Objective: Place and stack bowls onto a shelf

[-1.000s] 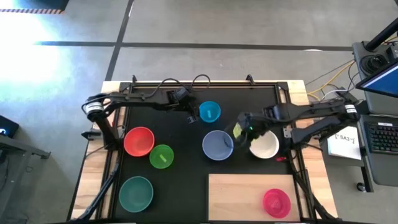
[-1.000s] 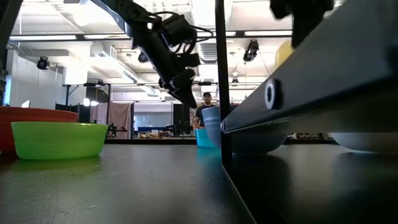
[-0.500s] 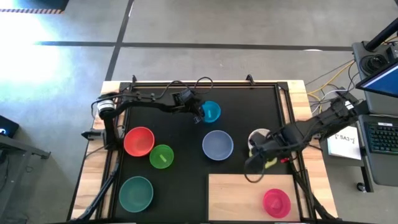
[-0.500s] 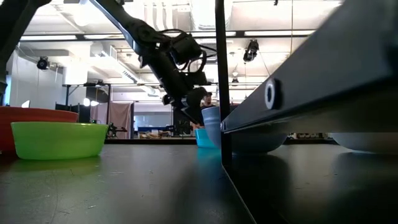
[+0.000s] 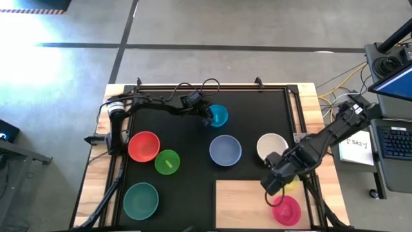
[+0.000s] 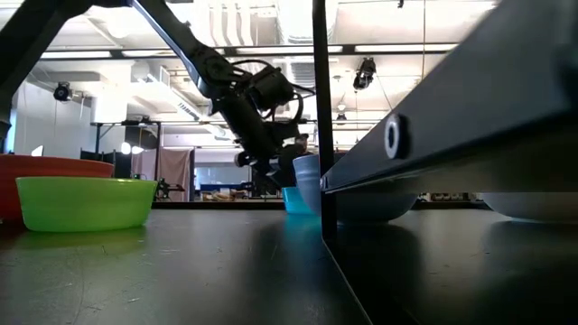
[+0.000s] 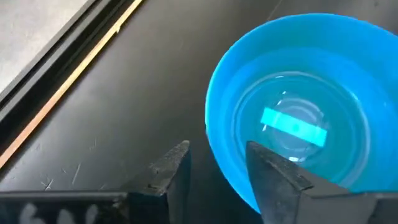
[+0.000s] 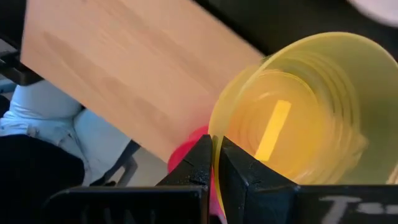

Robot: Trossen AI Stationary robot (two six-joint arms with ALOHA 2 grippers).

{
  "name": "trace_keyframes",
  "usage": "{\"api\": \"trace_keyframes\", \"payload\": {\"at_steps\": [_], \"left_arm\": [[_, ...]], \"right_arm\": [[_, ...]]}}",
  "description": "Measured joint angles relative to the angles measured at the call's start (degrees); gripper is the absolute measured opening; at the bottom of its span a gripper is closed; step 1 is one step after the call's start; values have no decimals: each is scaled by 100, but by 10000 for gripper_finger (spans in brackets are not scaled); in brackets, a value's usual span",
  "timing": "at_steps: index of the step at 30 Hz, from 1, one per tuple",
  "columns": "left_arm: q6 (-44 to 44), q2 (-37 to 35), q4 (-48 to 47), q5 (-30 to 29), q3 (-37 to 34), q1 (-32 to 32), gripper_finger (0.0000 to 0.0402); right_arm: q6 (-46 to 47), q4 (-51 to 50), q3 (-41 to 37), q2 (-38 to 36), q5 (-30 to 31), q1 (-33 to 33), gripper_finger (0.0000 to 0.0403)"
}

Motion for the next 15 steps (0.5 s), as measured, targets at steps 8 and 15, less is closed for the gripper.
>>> {"api": "trace_keyframes", "payload": {"at_steps": [8, 15], "left_arm": [[-1, 136, 72, 15, 2, 13, 42], [-73, 140, 177, 31, 2, 13, 6]], "right_arm": [[323, 1097, 8, 305, -193, 463, 8], [730, 1723, 10, 624, -193, 863, 9]]}}
